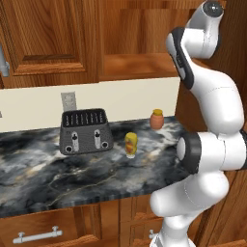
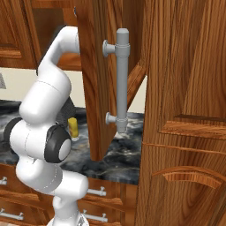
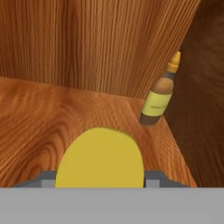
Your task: Pick the mustard and mustard from the counter and place them in the cabinet.
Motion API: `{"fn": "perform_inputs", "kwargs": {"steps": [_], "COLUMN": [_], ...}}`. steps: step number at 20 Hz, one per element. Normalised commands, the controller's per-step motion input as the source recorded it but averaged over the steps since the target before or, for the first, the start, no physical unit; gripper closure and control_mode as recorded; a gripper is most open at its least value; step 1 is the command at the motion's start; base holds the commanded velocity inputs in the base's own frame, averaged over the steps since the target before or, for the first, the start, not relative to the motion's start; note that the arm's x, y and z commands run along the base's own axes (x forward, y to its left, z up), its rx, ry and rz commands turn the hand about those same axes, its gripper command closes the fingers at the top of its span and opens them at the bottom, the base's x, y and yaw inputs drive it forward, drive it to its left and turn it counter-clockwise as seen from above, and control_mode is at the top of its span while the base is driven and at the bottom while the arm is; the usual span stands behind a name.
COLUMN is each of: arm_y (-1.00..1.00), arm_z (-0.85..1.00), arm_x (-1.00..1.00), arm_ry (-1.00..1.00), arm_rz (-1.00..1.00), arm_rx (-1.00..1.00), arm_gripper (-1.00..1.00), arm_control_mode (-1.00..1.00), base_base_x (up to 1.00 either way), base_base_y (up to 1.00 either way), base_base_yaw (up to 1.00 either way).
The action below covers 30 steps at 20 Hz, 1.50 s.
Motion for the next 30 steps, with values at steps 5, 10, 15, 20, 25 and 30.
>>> {"fn": "perform_inputs", "kwargs": {"steps": [5, 10, 15, 20, 25, 30], "arm_y": [-0.06, -0.03, 0.0, 0.0, 0.0, -0.11], "arm_z": [-0.15, -0.14, -0.15, -0.37, -0.44, -0.3], "arm_x": [0.25, 0.27, 0.25, 0.26, 0.1, 0.05], "arm_ry": [0.0, 0.0, 0.0, 0.0, 0.0, 0.0], "arm_rz": [0.0, 0.0, 0.0, 0.0, 0.0, 0.0], "arm_rx": [0.05, 0.03, 0.0, 0.0, 0.0, 0.0], "arm_gripper": [1.0, 1.0, 1.0, 1.0, -1.0, -1.0], "arm_control_mode": [-1.0, -1.0, -1.0, -1.0, -1.0, -1.0], "base_base_x": [0.0, 0.0, 0.0, 0.0, 0.0, 0.0], "base_base_y": [0.0, 0.0, 0.0, 0.0, 0.0, 0.0], "base_base_yaw": [0.0, 0.0, 0.0, 0.0, 0.0, 0.0]}}
